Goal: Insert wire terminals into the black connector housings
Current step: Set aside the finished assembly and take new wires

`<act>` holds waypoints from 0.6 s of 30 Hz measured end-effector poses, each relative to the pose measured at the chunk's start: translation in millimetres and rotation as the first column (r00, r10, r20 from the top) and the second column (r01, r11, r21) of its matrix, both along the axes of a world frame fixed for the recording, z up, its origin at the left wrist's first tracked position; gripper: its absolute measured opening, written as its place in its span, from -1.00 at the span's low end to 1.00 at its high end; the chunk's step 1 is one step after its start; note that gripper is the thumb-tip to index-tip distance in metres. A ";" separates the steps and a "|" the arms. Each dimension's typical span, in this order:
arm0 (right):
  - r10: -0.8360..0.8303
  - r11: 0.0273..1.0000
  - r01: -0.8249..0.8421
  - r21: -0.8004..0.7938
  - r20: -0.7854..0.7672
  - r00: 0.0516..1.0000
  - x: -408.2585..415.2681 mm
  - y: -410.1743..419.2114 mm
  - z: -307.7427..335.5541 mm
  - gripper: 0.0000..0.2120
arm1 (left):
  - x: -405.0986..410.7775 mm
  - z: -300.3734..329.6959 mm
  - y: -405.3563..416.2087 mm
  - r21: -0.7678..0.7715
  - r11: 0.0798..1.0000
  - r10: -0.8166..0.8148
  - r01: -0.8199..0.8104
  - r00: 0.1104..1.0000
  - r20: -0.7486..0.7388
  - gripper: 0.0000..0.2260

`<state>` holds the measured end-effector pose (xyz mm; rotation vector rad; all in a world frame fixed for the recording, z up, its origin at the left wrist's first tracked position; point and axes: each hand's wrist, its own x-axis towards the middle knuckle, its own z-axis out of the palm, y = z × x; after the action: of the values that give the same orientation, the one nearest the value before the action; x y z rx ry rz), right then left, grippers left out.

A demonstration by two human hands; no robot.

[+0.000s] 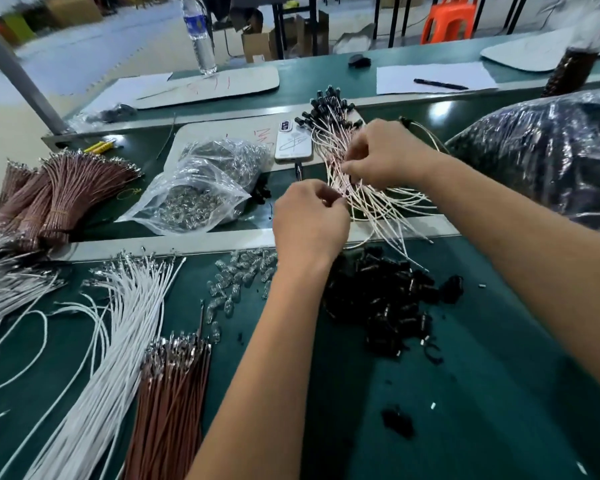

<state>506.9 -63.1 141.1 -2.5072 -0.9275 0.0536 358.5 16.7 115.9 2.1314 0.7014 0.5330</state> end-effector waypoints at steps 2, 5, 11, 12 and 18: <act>0.103 0.992 -0.102 -0.080 0.003 0.995 -30.0 -18.0 6.6 -0.89 | -22.8 -5.9 3.5 0.037 0.999 -0.020 0.024 0.996 -0.085 -0.95; 0.162 0.979 -0.163 -0.123 -0.015 0.987 -63.9 -44.0 12.6 -0.95 | -52.8 -13.4 0.6 0.087 0.995 -0.028 0.040 0.991 -0.132 -0.93; 0.225 0.925 -0.233 -0.300 -0.063 0.972 -121.8 -78.0 5.1 -0.93 | -86.9 -27.8 -26.6 0.033 0.998 -0.053 0.060 0.982 -0.180 -0.92; 0.225 0.928 -0.236 -0.288 -0.070 0.972 -130.7 -81.0 2.0 -0.93 | -90.6 -29.1 -29.4 0.052 0.997 -0.050 0.061 0.981 -0.189 -0.89; 0.246 0.917 -0.264 -0.300 -0.097 0.964 -164.8 -93.4 -4.6 -0.91 | -103.6 -33.0 -23.3 0.054 0.996 -0.063 0.070 0.989 -0.132 -0.85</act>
<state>342.0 -156.5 136.5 -2.6293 -1.3054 0.3816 254.9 -6.6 82.9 2.2514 0.6911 0.3857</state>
